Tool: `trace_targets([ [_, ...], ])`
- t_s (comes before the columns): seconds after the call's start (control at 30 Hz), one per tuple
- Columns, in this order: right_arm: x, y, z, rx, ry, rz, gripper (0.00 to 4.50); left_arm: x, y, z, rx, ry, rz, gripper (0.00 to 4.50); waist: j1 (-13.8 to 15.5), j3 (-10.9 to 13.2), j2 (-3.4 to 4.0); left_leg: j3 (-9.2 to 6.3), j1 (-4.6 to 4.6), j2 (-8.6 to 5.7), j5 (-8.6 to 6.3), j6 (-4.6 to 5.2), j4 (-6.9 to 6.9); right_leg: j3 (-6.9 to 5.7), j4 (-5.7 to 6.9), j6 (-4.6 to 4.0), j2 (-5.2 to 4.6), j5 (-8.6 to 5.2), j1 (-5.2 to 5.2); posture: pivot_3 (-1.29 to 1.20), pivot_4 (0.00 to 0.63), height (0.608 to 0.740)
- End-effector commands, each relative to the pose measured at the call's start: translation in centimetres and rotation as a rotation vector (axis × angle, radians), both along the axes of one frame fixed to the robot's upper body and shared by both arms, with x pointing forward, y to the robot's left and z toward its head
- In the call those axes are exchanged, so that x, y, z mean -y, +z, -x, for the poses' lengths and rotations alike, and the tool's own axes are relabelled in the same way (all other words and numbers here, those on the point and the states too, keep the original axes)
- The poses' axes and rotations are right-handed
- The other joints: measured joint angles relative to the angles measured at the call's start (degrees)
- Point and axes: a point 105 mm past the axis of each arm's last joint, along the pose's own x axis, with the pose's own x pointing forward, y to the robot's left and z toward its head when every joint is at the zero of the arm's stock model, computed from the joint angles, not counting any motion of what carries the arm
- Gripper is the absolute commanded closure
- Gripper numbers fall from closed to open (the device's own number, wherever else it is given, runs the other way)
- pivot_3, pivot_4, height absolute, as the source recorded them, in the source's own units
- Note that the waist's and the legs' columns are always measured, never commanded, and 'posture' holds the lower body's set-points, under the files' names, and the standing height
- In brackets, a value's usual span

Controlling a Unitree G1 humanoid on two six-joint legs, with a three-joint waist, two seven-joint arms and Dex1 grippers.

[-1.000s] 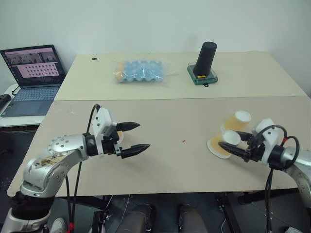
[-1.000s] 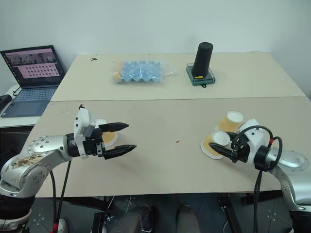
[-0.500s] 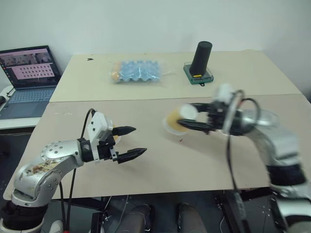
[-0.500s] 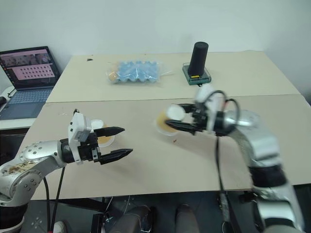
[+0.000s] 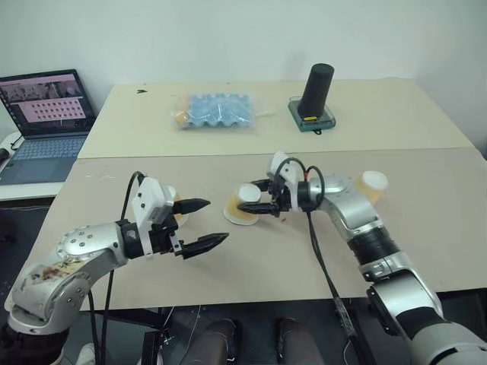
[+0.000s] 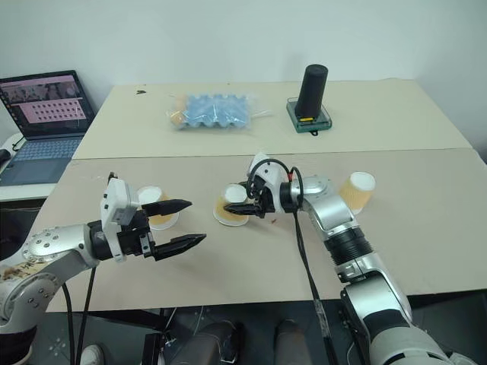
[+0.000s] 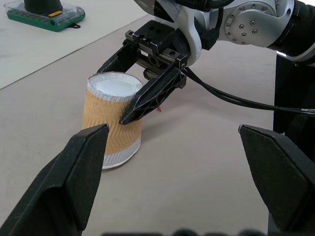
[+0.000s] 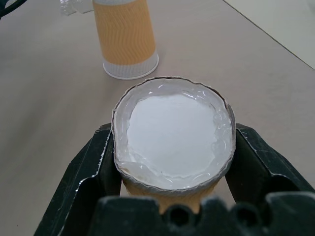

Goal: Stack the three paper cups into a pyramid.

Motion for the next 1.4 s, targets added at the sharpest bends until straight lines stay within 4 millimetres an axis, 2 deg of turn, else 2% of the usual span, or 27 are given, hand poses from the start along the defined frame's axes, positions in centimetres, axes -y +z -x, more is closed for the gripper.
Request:
trace_targets([
  [0.03,-0.3,1.3,0.0,0.058,0.022,-0.012,1.84,0.1,1.0,0.4,0.047,-0.006,-0.005,0.00,-0.02,0.00,0.00,0.00,0.01,0.00,-0.01,0.01,0.00,0.00,0.01,-0.01,0.00,0.00,0.00,0.00,0.150,0.740],
  [0.1,-0.2,1.4,0.1,0.059,0.023,-0.016,0.86,0.1,1.0,0.4,0.047,-0.006,-0.005,0.00,-0.03,0.00,0.00,0.00,0.02,0.03,-0.01,0.01,0.00,0.00,0.02,-0.02,0.03,0.01,0.00,0.00,0.150,0.740],
  [0.17,-0.1,1.5,0.1,0.065,0.023,-0.015,0.20,0.1,1.0,0.3,0.046,-0.005,-0.002,0.00,-0.08,0.00,0.00,0.00,0.02,0.03,0.00,-0.01,0.00,0.00,0.02,-0.03,0.04,0.02,-0.01,0.00,0.150,0.740],
  [0.2,-0.1,1.5,0.1,0.068,0.020,-0.014,0.01,0.1,0.9,0.3,0.046,-0.007,-0.004,0.00,-0.11,0.00,0.00,0.00,0.02,0.03,0.00,-0.01,0.00,0.00,0.02,-0.03,0.04,0.02,-0.01,0.00,0.150,0.740],
  [0.4,1.1,2.3,0.1,0.075,-0.019,-0.026,0.01,0.3,0.8,0.1,0.045,-0.016,-0.005,0.00,-0.20,0.00,0.00,0.00,0.01,0.04,0.00,-0.02,0.00,0.00,0.02,-0.03,0.05,0.02,-0.02,0.00,0.150,0.740],
  [0.7,6.4,2.7,1.8,0.093,-0.136,0.019,0.01,0.4,0.8,-0.2,0.043,-0.026,0.000,0.00,0.37,0.00,0.00,0.00,-0.03,0.04,-0.06,0.08,0.00,-0.01,-0.01,-0.03,0.02,0.02,-0.02,0.00,0.150,0.740],
  [0.8,8.3,3.0,3.0,0.089,-0.192,0.009,0.01,0.4,0.9,-0.3,0.044,-0.030,0.004,0.00,0.32,0.00,0.00,0.01,-0.03,0.07,-0.21,0.32,0.00,-0.01,0.00,-0.03,0.03,0.02,-0.01,0.00,0.150,0.740],
  [0.87,9.5,2.5,3.8,0.080,-0.241,0.026,0.01,0.5,0.8,-0.4,0.045,-0.033,0.002,0.00,0.38,0.00,-0.01,0.02,-0.03,0.09,-0.22,0.33,0.00,-0.01,-0.02,-0.03,0.02,0.02,-0.01,0.00,0.150,0.740],
  [1.17,17.9,0.3,5.5,0.045,-0.747,-0.020,0.01,0.4,0.7,-0.9,0.050,-0.034,0.000,0.00,0.76,-0.01,-0.01,0.06,-0.02,0.10,-0.24,0.34,0.00,0.00,-0.01,-0.03,0.00,0.02,0.02,0.00,0.150,0.740],
  [1.3,20.2,-0.4,6.7,0.025,-0.926,-0.060,0.01,0.4,0.8,-1.1,0.050,-0.043,0.000,0.00,0.72,-0.01,-0.02,0.08,-0.01,0.13,-0.24,0.34,0.00,0.00,-0.01,-0.04,0.01,0.02,0.02,0.00,0.150,0.740],
  [1.4,20.6,-0.7,7.3,0.011,-0.975,-0.071,0.01,0.3,0.8,-1.2,0.047,-0.047,-0.001,0.00,0.57,-0.01,-0.01,0.10,-0.01,0.13,-0.24,0.34,0.00,0.02,-0.01,-0.04,0.02,0.02,0.02,0.00,0.150,0.740],
])
